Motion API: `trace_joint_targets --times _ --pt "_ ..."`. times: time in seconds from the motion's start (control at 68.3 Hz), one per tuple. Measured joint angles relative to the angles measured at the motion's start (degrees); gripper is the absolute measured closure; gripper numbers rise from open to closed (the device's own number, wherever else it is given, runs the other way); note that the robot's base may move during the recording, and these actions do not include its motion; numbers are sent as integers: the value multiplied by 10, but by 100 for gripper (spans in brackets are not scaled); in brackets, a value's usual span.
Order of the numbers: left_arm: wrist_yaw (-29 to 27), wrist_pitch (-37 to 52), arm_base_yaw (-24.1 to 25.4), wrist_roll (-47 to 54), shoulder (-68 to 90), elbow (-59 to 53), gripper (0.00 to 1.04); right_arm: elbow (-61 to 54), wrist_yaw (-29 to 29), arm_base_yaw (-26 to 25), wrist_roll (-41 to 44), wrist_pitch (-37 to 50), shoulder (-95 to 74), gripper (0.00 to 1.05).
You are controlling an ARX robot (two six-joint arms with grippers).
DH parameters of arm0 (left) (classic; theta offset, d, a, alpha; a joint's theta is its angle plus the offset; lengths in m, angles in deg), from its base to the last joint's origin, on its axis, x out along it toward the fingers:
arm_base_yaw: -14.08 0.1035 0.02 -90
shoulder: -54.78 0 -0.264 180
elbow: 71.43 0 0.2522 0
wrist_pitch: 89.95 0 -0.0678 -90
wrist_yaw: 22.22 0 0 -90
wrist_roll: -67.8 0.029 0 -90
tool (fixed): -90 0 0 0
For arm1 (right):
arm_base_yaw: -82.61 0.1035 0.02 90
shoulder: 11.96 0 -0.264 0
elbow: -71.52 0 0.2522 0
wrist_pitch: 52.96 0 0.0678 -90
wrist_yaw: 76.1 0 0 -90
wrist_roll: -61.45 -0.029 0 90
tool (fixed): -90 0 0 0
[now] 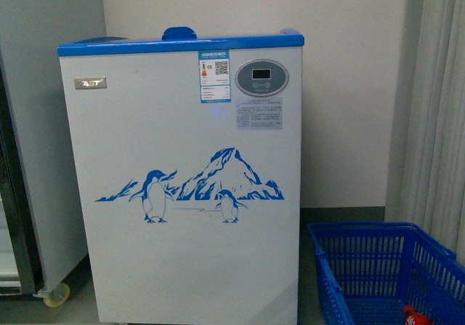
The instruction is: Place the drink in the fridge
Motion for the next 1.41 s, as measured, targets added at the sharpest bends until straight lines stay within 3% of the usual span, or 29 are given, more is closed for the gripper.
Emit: trace_joint_targets --times 1.406 --pt "0 0 0 0 0 0 8 0 0 0 0 0 0 7"
